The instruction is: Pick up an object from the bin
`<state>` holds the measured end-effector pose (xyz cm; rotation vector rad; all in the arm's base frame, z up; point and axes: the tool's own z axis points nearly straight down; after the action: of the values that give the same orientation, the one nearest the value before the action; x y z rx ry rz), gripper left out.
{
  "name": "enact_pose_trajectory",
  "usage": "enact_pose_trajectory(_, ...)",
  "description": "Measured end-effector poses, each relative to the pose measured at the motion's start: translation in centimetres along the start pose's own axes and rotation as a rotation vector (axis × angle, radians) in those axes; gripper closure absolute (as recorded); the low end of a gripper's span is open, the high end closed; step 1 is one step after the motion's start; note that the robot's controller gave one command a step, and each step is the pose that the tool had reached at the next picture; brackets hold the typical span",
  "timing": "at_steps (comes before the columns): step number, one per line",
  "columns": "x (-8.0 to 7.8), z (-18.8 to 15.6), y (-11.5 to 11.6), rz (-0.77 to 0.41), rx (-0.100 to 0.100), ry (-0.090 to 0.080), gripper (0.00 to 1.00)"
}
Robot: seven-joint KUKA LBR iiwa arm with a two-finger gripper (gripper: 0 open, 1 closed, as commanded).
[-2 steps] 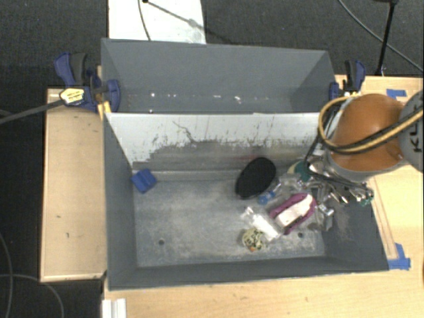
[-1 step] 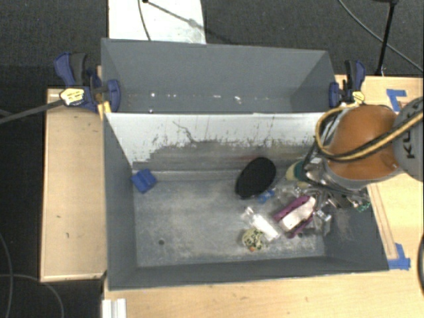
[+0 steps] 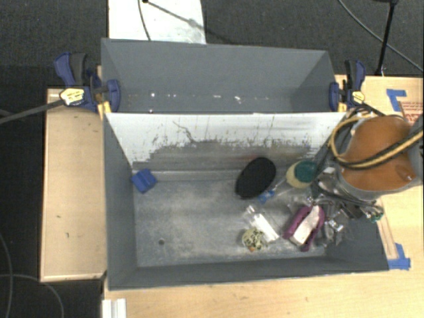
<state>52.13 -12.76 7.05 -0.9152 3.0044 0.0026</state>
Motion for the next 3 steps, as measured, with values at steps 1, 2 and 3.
enact_pose_trajectory(1,-0.2,0.0,0.1,-0.004,-0.001,-0.002,1.00)
enact_pose_trajectory(2,-0.3,-2.8,0.1,-0.004,0.004,-0.003,1.00)
enact_pose_trajectory(3,-0.5,-8.1,0.0,0.002,0.006,-0.004,1.00)
